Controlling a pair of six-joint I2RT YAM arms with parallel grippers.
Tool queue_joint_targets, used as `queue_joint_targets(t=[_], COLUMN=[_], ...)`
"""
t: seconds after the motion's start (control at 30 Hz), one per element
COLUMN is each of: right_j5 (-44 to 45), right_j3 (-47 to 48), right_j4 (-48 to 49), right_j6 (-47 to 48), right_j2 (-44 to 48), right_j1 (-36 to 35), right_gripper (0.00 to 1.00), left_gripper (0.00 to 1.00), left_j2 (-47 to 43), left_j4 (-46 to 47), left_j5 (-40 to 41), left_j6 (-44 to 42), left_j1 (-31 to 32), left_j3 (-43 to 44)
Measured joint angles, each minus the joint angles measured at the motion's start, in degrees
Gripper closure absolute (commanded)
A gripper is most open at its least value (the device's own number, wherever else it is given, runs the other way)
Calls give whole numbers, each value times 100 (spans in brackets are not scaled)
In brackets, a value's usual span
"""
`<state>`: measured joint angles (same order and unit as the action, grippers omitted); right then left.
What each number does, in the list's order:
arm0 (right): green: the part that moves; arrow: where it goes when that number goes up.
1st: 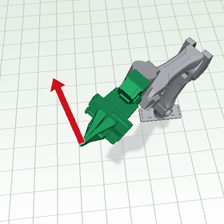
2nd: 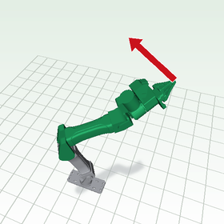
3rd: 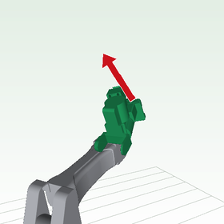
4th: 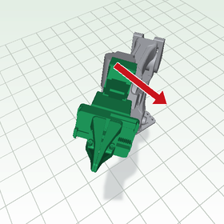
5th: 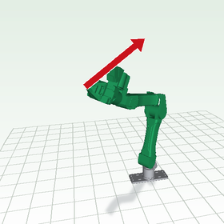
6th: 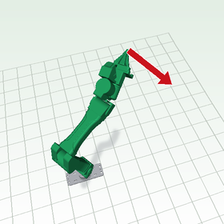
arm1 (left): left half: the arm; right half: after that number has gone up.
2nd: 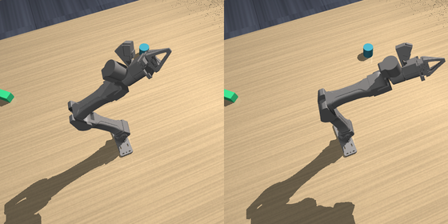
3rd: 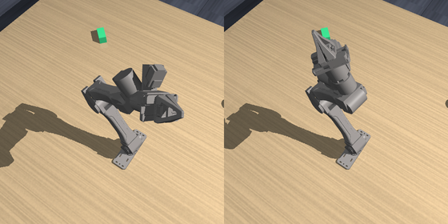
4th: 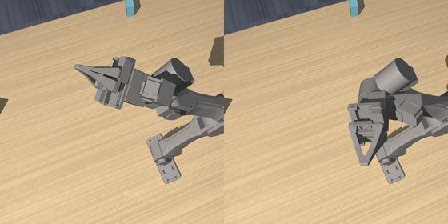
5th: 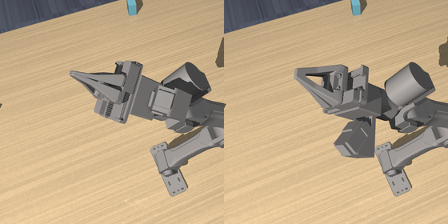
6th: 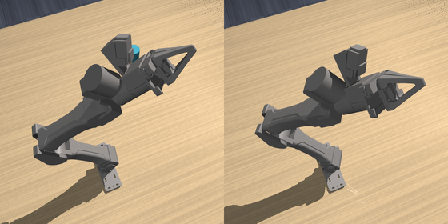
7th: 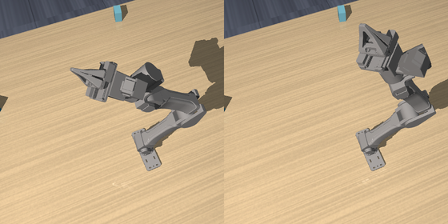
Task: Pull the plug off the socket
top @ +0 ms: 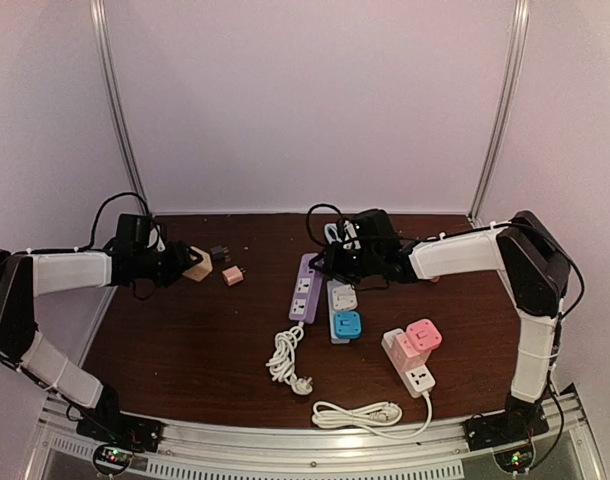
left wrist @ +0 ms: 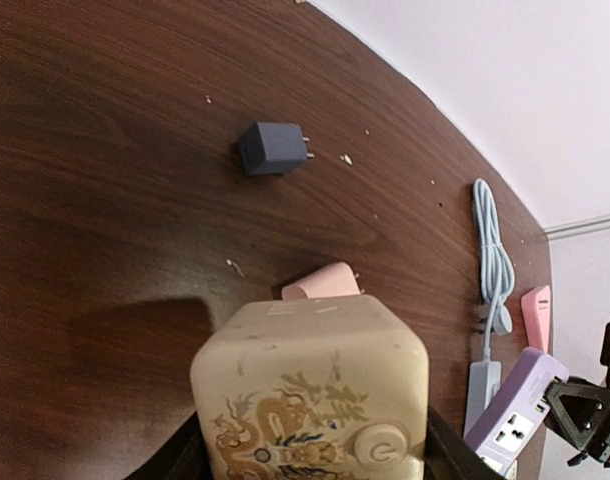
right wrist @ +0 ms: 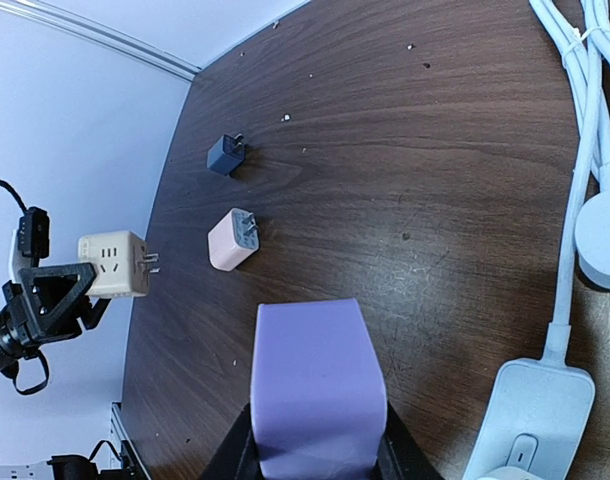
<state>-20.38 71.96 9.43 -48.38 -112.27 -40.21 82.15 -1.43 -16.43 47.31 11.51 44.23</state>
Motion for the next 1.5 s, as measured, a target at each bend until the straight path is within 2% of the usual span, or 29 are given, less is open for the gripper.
queue_joint_targets(t=[0.2, 0.5, 0.6, 0.7, 0.9, 0.97, 1.13, 1.5], right_j5=[-4, -7, -7, -9, -9, -9, -9, -11], right_j3=[0, 0, 0, 0, 0, 2, 55, 197], right_j4=[-59, -282, -323, -334, -369, -389, -511, -632], right_j6=[28, 164, 190, 199, 216, 221, 297, 352], right_j2=[94, 326, 374, 382, 382, 382, 382, 374], right_j1=[-2, -7, -7, -7, -7, -7, -7, -33], right_gripper=[100, 100, 100, 100, 100, 100, 100, 100], left_gripper=[78, 74, 67, 55, 36, 27, 13, 2], left_j2=[754, 1508, 1565, 1567, 1567, 1565, 1554, 1244], left_j4=[533, 780, 855, 841, 643, 610, 345, -114], left_j5=[-354, -590, -634, -636, -527, -514, -280, 52], left_j6=[184, 240, 238, 216, 33, -22, -181, -439], left_j1=[-516, -643, -662, -664, -664, -664, -686, -691], left_j3=[28, 205, 219, 223, 317, 326, 326, 326])
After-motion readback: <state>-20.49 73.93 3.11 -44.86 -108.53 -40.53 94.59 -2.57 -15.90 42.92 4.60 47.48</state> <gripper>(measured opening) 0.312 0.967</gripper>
